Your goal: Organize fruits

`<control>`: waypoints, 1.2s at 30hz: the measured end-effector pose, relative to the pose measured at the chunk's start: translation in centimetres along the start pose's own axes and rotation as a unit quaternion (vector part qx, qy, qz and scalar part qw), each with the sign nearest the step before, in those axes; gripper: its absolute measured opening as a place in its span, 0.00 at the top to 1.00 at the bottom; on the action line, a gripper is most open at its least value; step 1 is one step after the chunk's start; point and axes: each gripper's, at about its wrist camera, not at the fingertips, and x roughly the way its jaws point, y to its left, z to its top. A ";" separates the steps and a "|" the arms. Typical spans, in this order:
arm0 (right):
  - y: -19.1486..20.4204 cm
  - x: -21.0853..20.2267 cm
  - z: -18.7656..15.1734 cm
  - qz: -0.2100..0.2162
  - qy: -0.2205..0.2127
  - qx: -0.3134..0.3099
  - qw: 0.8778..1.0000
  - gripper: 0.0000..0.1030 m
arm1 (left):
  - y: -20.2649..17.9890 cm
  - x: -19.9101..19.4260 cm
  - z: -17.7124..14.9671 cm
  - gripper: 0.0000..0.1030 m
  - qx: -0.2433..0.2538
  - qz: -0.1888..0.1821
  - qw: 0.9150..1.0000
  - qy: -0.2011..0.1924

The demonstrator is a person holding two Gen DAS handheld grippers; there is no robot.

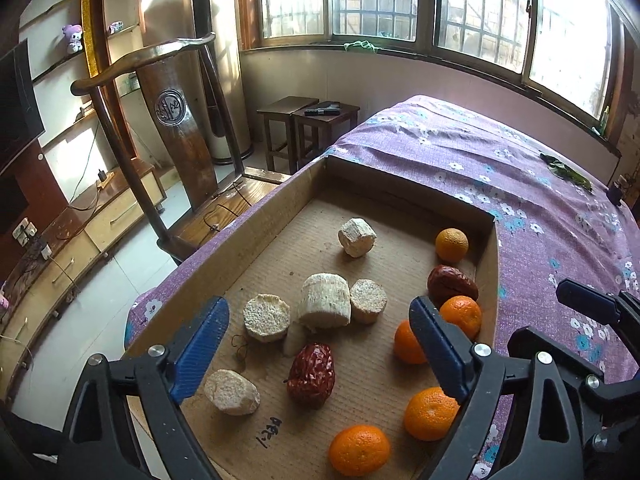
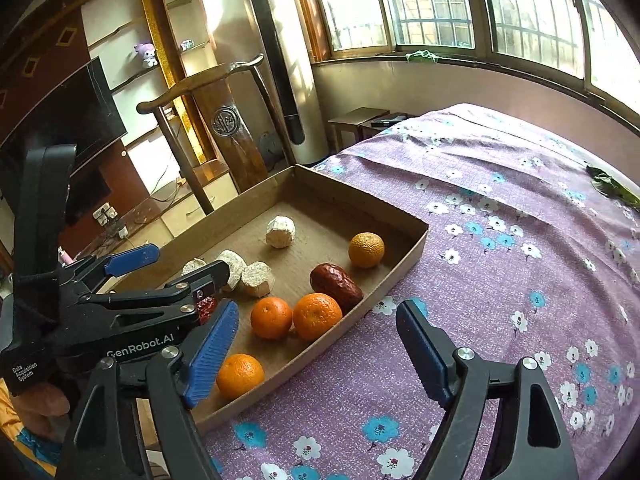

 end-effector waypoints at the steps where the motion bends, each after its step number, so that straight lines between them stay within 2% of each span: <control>1: -0.1 -0.2 -0.1 -0.002 -0.003 0.002 1.000 0.15 | 0.0 -0.2 -0.1 0.11 0.001 0.000 1.000 -0.002; 17: -0.9 -2.1 -1.7 -0.005 -0.007 0.022 1.000 0.10 | -0.3 -2.5 -1.4 0.11 0.001 0.002 1.000 -0.019; 36: -1.0 -1.8 -2.1 -0.001 -0.008 0.036 0.999 0.05 | -0.3 -3.0 -1.7 0.11 -0.001 0.013 1.000 -0.026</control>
